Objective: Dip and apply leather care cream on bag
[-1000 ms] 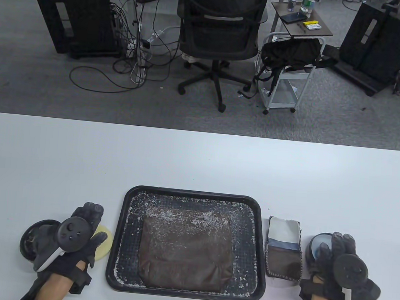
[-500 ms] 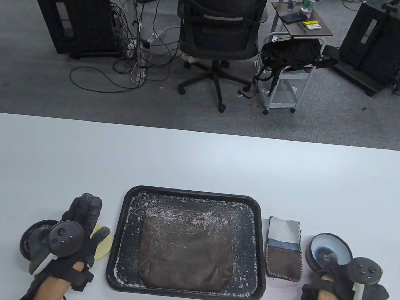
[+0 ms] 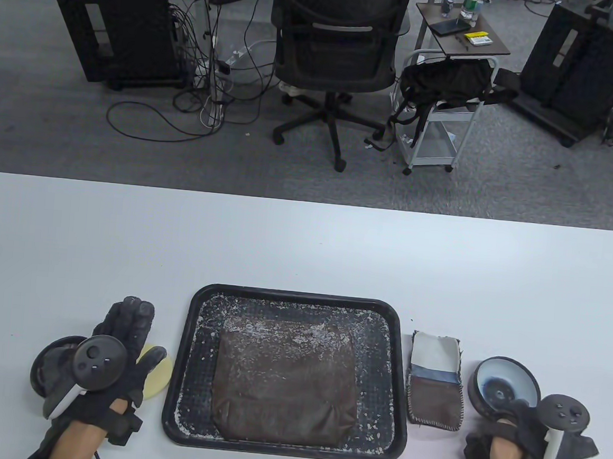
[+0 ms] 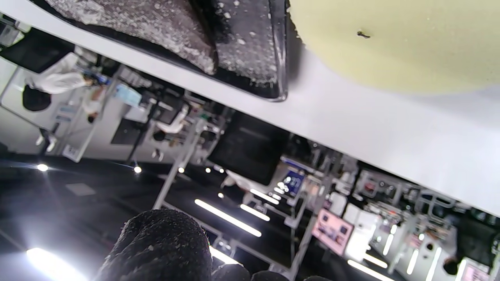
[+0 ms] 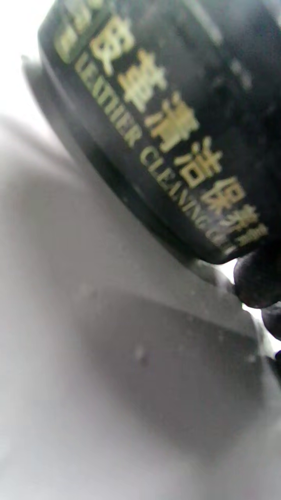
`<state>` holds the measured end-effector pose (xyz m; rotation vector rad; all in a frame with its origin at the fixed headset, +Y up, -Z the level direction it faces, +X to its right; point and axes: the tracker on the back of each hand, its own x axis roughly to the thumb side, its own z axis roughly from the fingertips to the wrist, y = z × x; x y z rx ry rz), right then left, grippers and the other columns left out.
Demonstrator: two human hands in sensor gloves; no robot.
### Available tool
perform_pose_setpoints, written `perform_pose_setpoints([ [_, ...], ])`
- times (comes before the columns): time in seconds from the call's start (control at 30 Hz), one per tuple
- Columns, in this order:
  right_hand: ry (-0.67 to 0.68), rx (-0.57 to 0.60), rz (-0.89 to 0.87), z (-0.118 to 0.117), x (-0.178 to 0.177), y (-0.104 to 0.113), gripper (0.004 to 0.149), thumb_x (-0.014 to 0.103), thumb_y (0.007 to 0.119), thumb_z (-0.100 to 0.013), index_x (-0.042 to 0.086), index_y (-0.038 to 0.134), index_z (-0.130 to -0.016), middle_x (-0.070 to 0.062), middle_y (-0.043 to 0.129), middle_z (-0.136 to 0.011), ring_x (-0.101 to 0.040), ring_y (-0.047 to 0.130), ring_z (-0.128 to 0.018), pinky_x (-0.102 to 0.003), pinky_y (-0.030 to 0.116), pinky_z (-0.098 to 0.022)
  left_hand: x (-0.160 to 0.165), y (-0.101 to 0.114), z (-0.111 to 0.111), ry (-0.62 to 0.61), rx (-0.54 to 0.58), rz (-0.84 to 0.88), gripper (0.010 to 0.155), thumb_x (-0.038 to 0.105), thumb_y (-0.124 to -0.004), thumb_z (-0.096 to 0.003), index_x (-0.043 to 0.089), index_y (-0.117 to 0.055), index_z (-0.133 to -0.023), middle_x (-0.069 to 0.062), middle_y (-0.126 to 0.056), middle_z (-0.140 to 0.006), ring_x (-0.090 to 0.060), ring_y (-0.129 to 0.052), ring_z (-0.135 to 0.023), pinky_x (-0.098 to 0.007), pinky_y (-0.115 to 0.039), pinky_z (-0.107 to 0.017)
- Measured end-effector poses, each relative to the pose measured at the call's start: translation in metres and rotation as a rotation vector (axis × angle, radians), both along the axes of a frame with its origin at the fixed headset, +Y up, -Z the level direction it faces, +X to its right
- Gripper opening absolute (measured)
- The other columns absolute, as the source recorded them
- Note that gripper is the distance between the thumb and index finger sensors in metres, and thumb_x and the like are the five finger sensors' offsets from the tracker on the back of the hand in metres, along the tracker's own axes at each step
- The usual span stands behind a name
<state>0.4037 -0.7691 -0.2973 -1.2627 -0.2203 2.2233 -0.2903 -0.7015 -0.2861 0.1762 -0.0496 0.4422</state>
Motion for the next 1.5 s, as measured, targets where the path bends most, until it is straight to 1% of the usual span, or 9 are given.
perform_pose_setpoints([
  [0.4,-0.049,0.101,0.109,0.004,0.0,0.012,0.058,0.025,0.066,-0.043,-0.017,0.081,-0.08,-0.036,0.051,-0.096,-0.053,0.073,-0.081,-0.065,0.067,-0.059,-0.004,0.001,-0.001,0.008,-0.032,0.002,0.073,0.045,-0.081,-0.0408,0.028,-0.047,-0.103,-0.003,-0.04,-0.113,-0.033,-0.043,-0.106,-0.06,-0.05,-0.073],
  [0.67,0.035,0.345,0.186,0.008,-0.013,0.039,0.058,0.028,0.067,-0.043,-0.013,0.082,-0.082,-0.039,0.066,-0.089,-0.038,0.1,-0.065,-0.051,0.088,-0.049,-0.024,-0.003,-0.004,0.104,-0.13,-0.016,0.079,0.046,-0.083,-0.0397,0.029,-0.04,-0.104,0.0,-0.027,-0.114,-0.031,-0.03,-0.107,-0.055,-0.045,-0.076],
  [0.77,0.076,0.479,0.062,0.011,-0.017,0.045,0.06,0.032,0.066,-0.045,-0.009,0.076,-0.087,-0.034,0.064,-0.093,-0.031,0.1,-0.065,-0.049,0.087,-0.048,-0.042,-0.007,-0.005,0.179,-0.208,-0.014,0.083,0.046,-0.085,-0.0382,0.029,-0.038,-0.104,0.0,-0.025,-0.114,-0.031,-0.027,-0.107,-0.057,-0.043,-0.077],
  [0.87,0.166,0.625,-0.189,0.009,-0.024,0.044,0.066,0.038,0.07,-0.045,-0.008,0.064,-0.093,-0.032,0.052,-0.098,-0.033,0.092,-0.067,-0.049,0.085,-0.049,-0.067,-0.014,-0.004,0.268,-0.307,0.044,0.086,0.046,-0.088,-0.0368,0.029,-0.036,-0.104,0.0,-0.023,-0.113,-0.032,-0.025,-0.107,-0.058,-0.041,-0.077],
  [0.97,0.233,0.676,-0.409,0.005,-0.033,0.036,0.068,0.038,0.07,-0.046,-0.007,0.058,-0.096,-0.03,0.045,-0.101,-0.035,0.087,-0.07,-0.05,0.082,-0.05,-0.092,-0.026,-0.003,0.336,-0.427,0.137,0.091,0.046,-0.09,-0.035,0.028,-0.034,-0.104,-0.001,-0.021,-0.113,-0.033,-0.024,-0.107,-0.059,-0.041,-0.076],
  [1.17,0.287,0.717,-0.53,0.002,-0.052,0.034,0.071,0.04,0.075,-0.045,-0.006,0.058,-0.096,-0.029,0.044,-0.101,-0.036,0.087,-0.07,-0.049,0.083,-0.05,-0.12,-0.059,-0.007,0.416,-0.624,0.203,0.101,0.049,-0.093,-0.0317,0.028,-0.025,-0.103,-0.001,-0.013,-0.112,-0.033,-0.017,-0.106,-0.06,-0.036,-0.077],
  [1.27,0.306,0.724,-0.556,0.003,-0.062,0.035,0.072,0.041,0.076,-0.044,-0.006,0.059,-0.096,-0.029,0.045,-0.101,-0.035,0.088,-0.068,-0.048,0.084,-0.049,-0.127,-0.074,-0.012,0.403,-0.662,0.239,0.105,0.05,-0.093,-0.0308,0.029,-0.02,-0.102,0.0,-0.006,-0.111,-0.033,-0.01,-0.106,-0.064,-0.027,-0.077],
  [1.33,0.32,0.725,-0.583,0.003,-0.069,0.035,0.073,0.042,0.077,-0.044,-0.006,0.059,-0.096,-0.029,0.046,-0.101,-0.034,0.089,-0.067,-0.046,0.084,-0.047,-0.127,-0.08,-0.016,0.315,-0.637,0.279,0.106,0.049,-0.094,-0.0305,0.03,-0.018,-0.102,0.002,-0.003,-0.11,-0.031,-0.006,-0.106,-0.065,-0.017,-0.076],
  [1.5,0.382,0.692,-0.612,0.001,-0.087,0.034,0.073,0.042,0.077,-0.045,-0.007,0.059,-0.096,-0.029,0.046,-0.101,-0.034,0.09,-0.064,-0.045,0.085,-0.045,-0.128,-0.088,-0.02,0.254,-0.713,0.209,0.108,0.049,-0.096,-0.0294,0.032,-0.018,-0.101,0.005,0.0,-0.109,-0.028,0.002,-0.104,-0.064,-0.007,-0.074],
])
